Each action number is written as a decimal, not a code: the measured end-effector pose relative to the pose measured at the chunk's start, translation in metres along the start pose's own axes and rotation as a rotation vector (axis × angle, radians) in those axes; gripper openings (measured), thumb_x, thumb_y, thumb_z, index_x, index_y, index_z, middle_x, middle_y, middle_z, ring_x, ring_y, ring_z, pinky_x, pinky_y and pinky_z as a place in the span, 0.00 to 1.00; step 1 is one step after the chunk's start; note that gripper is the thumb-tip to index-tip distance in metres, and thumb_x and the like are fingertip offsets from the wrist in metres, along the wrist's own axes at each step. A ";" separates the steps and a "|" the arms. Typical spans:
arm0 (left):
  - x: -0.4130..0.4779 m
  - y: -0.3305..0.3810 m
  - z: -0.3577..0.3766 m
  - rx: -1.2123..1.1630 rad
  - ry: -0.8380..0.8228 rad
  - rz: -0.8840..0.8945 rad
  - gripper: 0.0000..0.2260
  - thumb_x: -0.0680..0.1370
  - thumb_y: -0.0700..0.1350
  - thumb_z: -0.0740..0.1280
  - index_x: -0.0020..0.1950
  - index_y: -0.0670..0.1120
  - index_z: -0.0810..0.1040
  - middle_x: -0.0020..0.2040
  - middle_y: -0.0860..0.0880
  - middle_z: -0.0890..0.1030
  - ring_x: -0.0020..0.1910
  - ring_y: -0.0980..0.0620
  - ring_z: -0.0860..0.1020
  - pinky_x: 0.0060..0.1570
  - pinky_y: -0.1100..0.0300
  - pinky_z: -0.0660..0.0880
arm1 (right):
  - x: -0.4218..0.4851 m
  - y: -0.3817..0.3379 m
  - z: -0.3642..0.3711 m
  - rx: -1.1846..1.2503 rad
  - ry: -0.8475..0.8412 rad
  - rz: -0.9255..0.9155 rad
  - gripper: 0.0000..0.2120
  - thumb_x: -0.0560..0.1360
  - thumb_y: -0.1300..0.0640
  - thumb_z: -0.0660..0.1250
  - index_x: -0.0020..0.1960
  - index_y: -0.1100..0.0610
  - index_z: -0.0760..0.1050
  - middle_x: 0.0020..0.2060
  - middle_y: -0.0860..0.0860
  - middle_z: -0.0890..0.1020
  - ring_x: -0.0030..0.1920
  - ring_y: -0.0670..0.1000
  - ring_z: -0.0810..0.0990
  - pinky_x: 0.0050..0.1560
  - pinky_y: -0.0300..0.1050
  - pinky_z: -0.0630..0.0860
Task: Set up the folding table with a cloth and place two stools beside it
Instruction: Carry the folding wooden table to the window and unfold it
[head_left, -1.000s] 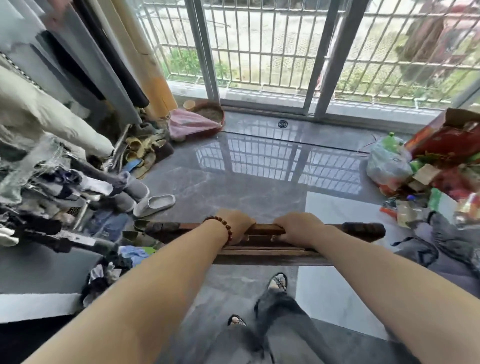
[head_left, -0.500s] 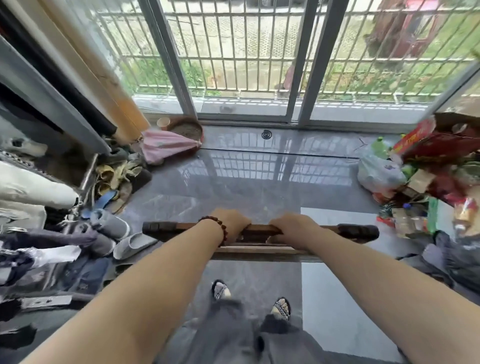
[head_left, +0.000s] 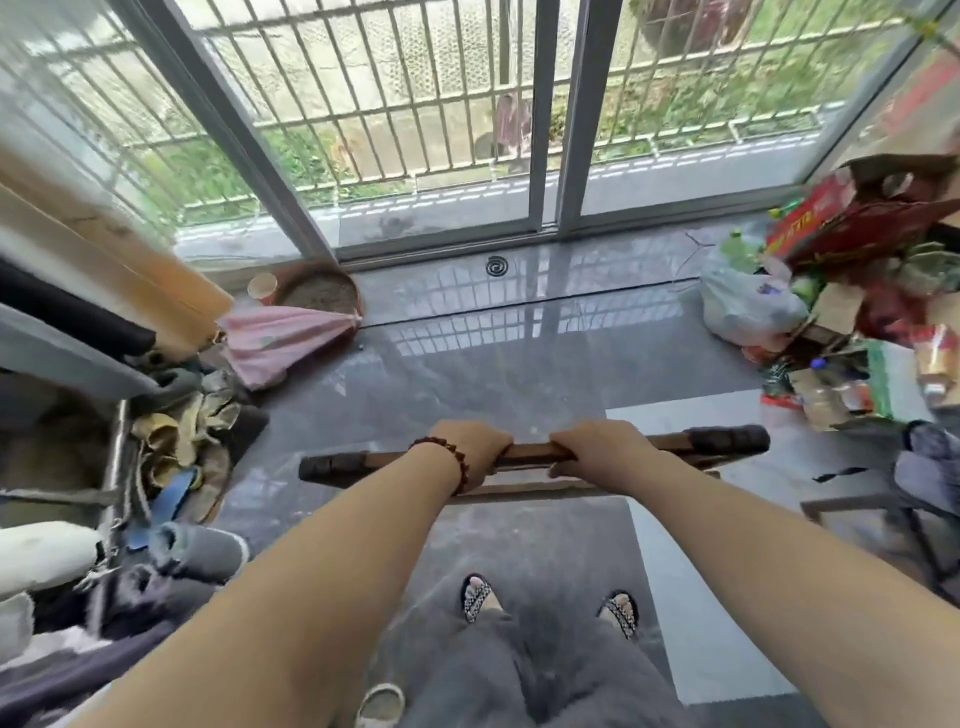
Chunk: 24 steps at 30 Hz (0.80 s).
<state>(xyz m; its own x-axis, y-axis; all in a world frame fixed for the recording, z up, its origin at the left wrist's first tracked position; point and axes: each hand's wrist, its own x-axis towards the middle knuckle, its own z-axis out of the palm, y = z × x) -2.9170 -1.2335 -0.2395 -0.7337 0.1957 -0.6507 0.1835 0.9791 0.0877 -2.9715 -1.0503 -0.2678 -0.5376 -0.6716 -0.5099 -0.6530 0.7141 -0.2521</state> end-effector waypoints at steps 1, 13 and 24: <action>0.008 -0.004 0.000 0.011 -0.001 0.001 0.09 0.77 0.38 0.58 0.52 0.51 0.70 0.48 0.48 0.78 0.40 0.48 0.72 0.36 0.56 0.67 | 0.008 0.003 0.002 0.009 -0.003 0.011 0.14 0.75 0.41 0.63 0.52 0.51 0.72 0.53 0.53 0.79 0.54 0.57 0.77 0.44 0.47 0.68; 0.093 -0.033 0.000 0.136 0.024 0.007 0.13 0.77 0.36 0.56 0.57 0.49 0.72 0.53 0.46 0.77 0.51 0.45 0.76 0.41 0.53 0.71 | 0.072 0.037 0.039 0.173 0.147 0.131 0.12 0.75 0.40 0.61 0.41 0.47 0.65 0.46 0.49 0.80 0.48 0.56 0.77 0.37 0.46 0.64; 0.173 -0.037 0.045 0.264 0.020 0.050 0.11 0.78 0.35 0.56 0.57 0.45 0.70 0.55 0.44 0.76 0.51 0.43 0.76 0.39 0.53 0.69 | 0.112 0.054 0.107 0.387 0.184 0.301 0.11 0.77 0.42 0.60 0.43 0.49 0.68 0.43 0.50 0.78 0.42 0.55 0.75 0.36 0.45 0.64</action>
<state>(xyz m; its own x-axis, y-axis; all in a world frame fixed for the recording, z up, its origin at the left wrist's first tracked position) -3.0216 -1.2379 -0.3891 -0.7319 0.2471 -0.6350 0.3820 0.9205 -0.0822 -3.0093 -1.0657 -0.4264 -0.7787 -0.4241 -0.4624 -0.2288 0.8781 -0.4201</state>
